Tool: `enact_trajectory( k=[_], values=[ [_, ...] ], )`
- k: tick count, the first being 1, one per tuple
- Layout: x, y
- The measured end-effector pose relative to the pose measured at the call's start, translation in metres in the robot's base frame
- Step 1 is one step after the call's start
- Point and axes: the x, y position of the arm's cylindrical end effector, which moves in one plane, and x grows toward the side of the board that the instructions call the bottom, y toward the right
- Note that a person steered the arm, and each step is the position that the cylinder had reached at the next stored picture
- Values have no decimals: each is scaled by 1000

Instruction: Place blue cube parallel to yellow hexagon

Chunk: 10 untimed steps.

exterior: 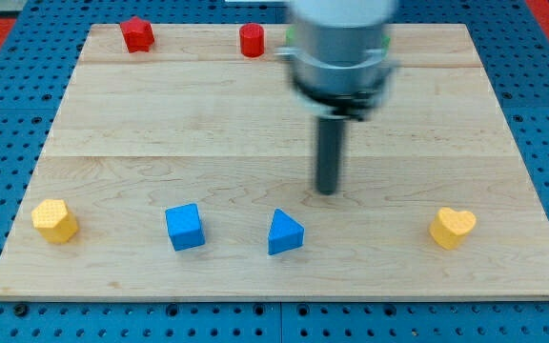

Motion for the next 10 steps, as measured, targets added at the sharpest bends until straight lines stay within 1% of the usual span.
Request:
enact_trajectory(
  k=[1, 2, 4, 5, 7, 8, 9, 10],
  values=[
    [9, 104],
    [37, 105],
    [40, 142],
    [50, 132],
    [56, 61],
    [56, 38],
    [55, 37],
    [33, 69]
  ],
)
